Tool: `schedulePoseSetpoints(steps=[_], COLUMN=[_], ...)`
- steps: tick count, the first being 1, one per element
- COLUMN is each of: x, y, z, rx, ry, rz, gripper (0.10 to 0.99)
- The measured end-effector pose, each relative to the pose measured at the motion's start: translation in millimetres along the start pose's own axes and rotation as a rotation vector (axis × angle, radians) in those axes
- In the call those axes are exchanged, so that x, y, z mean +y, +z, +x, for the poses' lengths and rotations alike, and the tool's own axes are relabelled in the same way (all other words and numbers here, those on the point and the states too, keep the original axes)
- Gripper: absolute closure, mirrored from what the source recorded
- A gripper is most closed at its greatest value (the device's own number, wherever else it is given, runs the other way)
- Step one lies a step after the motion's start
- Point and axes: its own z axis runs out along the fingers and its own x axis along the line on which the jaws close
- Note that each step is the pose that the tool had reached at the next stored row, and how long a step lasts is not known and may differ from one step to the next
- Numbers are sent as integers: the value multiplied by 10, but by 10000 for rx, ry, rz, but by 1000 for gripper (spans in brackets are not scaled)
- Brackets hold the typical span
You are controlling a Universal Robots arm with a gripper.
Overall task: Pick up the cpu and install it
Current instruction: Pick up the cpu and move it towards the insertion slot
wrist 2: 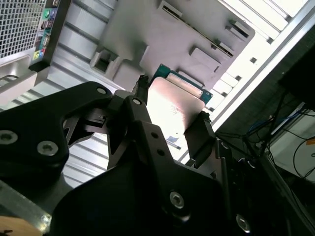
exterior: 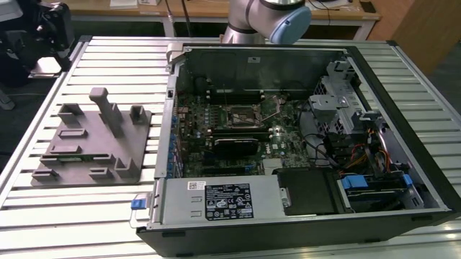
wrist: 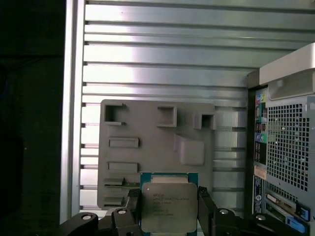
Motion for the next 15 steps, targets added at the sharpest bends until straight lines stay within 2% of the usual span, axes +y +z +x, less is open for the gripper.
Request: schedulePoseSetpoints(steps=[15], x=[-4], y=[13], z=[-471], rx=[-1], ry=[-1], rz=[0], gripper=[541])
